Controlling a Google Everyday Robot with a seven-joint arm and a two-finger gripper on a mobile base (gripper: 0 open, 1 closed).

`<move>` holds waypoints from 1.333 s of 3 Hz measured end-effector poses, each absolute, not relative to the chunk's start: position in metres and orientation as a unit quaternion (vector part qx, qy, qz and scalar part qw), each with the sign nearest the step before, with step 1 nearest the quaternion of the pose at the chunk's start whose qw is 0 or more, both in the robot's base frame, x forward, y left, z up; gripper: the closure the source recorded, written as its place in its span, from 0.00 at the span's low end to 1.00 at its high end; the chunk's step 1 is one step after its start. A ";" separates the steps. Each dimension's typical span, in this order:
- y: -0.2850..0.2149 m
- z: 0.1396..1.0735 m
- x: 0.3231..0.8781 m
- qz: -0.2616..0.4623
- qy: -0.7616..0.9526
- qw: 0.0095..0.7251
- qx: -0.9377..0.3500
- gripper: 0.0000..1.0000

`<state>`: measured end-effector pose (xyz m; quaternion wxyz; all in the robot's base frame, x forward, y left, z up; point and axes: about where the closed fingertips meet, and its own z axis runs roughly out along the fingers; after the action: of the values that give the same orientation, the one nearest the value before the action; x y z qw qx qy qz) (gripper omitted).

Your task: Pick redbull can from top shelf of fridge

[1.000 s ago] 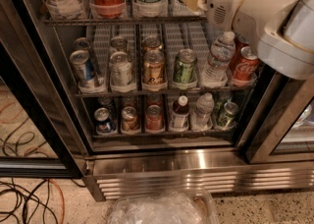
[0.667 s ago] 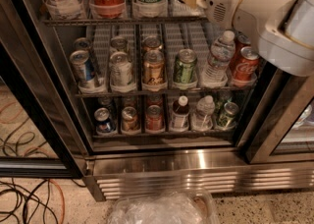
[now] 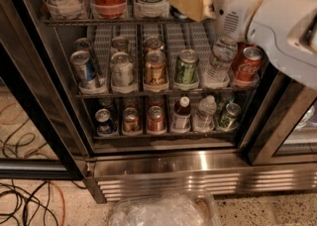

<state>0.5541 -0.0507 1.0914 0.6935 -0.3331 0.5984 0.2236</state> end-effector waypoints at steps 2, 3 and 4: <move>-0.041 1.053 0.514 0.263 0.627 0.651 -0.339 1.00; -0.038 1.042 0.498 0.276 0.630 0.637 -0.348 1.00; -0.038 1.031 0.481 0.279 0.633 0.626 -0.361 1.00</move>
Offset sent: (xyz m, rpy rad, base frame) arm -0.0579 0.0103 -0.0653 0.0051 0.1834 0.0947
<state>0.4814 -0.0380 1.0307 0.6257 -0.3610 0.6329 0.2787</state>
